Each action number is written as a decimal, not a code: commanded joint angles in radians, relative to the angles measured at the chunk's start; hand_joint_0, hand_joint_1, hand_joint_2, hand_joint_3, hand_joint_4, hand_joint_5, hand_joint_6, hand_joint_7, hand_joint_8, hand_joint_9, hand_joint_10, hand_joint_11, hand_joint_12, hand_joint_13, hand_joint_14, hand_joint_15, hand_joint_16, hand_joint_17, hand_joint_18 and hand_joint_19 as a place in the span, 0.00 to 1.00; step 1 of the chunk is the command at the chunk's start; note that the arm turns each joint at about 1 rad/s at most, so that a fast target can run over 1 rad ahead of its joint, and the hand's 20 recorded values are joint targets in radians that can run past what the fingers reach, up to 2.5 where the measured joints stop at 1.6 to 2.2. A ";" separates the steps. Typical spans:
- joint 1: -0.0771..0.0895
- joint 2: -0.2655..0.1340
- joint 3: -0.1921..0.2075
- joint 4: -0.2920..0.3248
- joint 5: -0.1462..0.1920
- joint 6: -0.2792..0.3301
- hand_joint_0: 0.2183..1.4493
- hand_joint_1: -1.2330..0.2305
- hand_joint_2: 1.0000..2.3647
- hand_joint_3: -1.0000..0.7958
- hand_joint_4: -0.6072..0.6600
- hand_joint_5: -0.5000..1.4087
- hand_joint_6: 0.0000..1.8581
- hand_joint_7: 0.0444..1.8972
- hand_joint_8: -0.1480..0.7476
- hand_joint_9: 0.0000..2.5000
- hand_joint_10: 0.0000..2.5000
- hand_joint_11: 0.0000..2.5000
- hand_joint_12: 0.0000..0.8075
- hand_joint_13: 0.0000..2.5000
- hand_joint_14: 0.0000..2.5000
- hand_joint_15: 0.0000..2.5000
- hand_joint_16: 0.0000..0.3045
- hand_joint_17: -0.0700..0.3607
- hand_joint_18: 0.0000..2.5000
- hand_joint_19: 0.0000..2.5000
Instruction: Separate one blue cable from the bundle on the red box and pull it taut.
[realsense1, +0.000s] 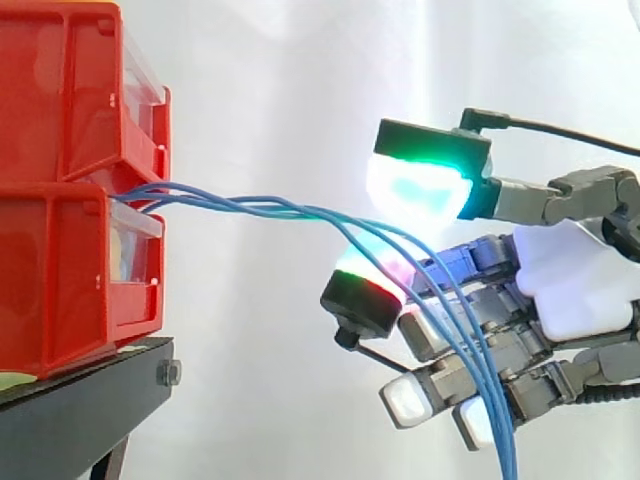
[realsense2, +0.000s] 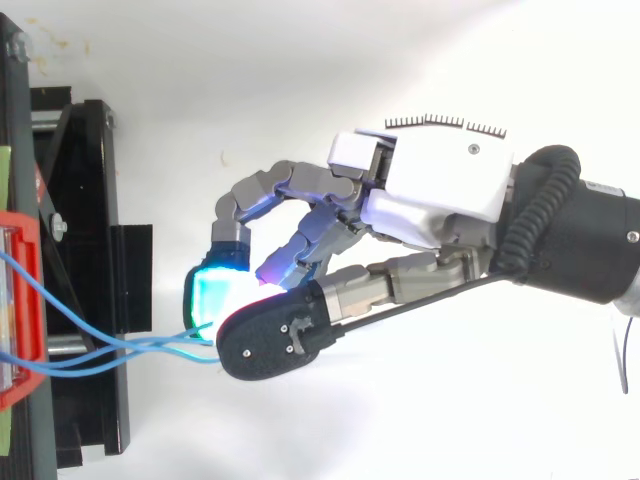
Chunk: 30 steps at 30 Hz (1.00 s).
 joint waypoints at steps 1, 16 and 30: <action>0.000 0.000 0.004 0.000 0.000 -0.001 0.24 0.41 0.00 0.28 0.56 0.20 0.46 0.56 0.54 0.43 0.01 0.30 0.45 0.35 0.01 0.19 0.15 0.40 0.35 0.23; -0.001 0.000 0.004 0.000 0.000 -0.001 0.29 0.31 0.01 0.44 0.49 0.21 0.46 0.59 0.54 0.45 0.01 0.28 0.47 0.37 0.00 0.19 0.16 0.42 0.38 0.22; -0.007 0.004 0.002 -0.023 -0.002 -0.028 0.30 0.26 0.01 0.48 0.44 0.22 0.45 0.61 0.47 0.39 0.00 0.21 0.44 0.31 0.00 0.14 0.15 0.40 0.34 0.19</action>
